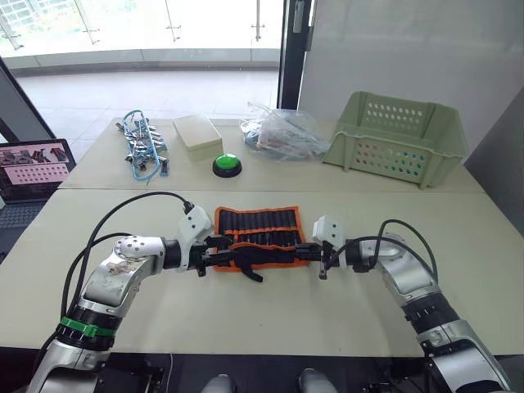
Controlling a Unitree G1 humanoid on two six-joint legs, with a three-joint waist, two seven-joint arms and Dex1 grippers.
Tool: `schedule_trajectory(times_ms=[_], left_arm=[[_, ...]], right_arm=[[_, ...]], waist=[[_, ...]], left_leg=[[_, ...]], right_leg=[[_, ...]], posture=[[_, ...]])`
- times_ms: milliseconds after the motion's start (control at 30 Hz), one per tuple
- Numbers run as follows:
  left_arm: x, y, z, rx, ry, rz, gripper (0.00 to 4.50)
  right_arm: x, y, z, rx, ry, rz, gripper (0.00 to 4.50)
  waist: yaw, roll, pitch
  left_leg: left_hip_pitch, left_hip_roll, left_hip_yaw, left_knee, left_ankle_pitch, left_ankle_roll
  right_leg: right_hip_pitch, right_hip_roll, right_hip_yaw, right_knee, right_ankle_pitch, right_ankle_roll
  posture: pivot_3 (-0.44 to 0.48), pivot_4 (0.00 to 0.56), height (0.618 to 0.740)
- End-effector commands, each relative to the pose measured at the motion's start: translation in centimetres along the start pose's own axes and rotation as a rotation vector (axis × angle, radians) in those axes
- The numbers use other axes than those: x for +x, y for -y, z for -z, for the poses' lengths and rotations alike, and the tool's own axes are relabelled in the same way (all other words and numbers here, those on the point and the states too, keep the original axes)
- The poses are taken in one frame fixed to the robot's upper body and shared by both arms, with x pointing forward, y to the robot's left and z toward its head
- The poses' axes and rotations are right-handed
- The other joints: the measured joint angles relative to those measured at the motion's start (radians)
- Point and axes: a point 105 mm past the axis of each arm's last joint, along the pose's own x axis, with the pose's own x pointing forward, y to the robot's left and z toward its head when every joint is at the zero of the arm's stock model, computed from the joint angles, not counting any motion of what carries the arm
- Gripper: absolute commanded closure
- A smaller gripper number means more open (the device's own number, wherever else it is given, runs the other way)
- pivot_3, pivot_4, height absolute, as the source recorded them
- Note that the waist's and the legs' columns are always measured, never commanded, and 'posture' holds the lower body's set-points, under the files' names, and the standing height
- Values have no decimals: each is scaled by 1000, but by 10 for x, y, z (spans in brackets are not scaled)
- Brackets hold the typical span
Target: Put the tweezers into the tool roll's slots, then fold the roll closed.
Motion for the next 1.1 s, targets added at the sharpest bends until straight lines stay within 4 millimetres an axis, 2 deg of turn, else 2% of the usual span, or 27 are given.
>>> schedule_trajectory(times_ms=[33,133,233,367,433,533,667,700,867,1000,1100], left_arm=[[3,-3,-17,26,53,-7,2346],[7,-7,-22,35,73,-27,2346],[5,-11,-28,31,103,-52,3162],[-3,-15,-35,32,141,-79,4475],[-7,-15,-37,31,155,-86,4500],[-13,-14,-38,30,177,-90,4500],[-19,-10,-45,42,235,-99,4500],[-19,-7,-46,41,247,-93,4500],[-2,16,-45,15,283,-49,4500],[17,28,-38,-9,271,-44,4500],[27,28,-33,-46,267,-76,4500]], right_arm=[[-2,8,-8,-33,7,46,4500],[3,20,-2,-63,-38,127,4500],[3,28,2,-48,-46,192,4500],[1,33,-10,1,35,217,3287],[-2,31,-21,37,93,192,2467],[-9,30,-32,80,150,177,1565],[-22,38,-43,101,213,233,148],[-22,38,-45,114,232,232,32],[-10,22,-57,148,305,171,32],[10,7,-55,146,294,173,1209],[16,12,-50,140,275,241,2213]], waist=[[0,0,0],[0,0,0],[0,0,0],[-2,0,0],[-1,0,0],[-1,0,0],[0,0,0],[0,0,0],[1,0,0],[1,0,0],[1,0,0]], left_leg=[[0,0,0,0,0,0],[0,0,0,0,0,0],[0,0,0,0,0,0],[-1,0,0,0,0,0],[-1,0,0,0,0,0],[-2,0,0,0,0,0],[-6,0,0,1,0,0],[-9,0,0,2,0,-1],[-11,0,0,3,0,-1],[-11,0,0,4,0,-1],[-11,-1,0,4,0,-1]], right_leg=[[0,0,0,0,0,0],[0,0,0,0,0,0],[0,0,0,0,0,0],[-1,0,0,0,0,0],[-2,0,0,0,0,0],[-2,0,0,0,0,0],[-6,0,0,1,0,0],[-8,0,0,2,0,-1],[-10,-1,0,2,1,-1],[-10,-1,0,2,1,-1],[-10,-1,0,3,1,-1]], posture=[[0,150,740],[0,150,740],[0,150,740],[0,150,740],[0,150,740],[0,150,740],[0,150,740],[0,150,740],[0,150,740],[0,150,740],[0,150,740]])
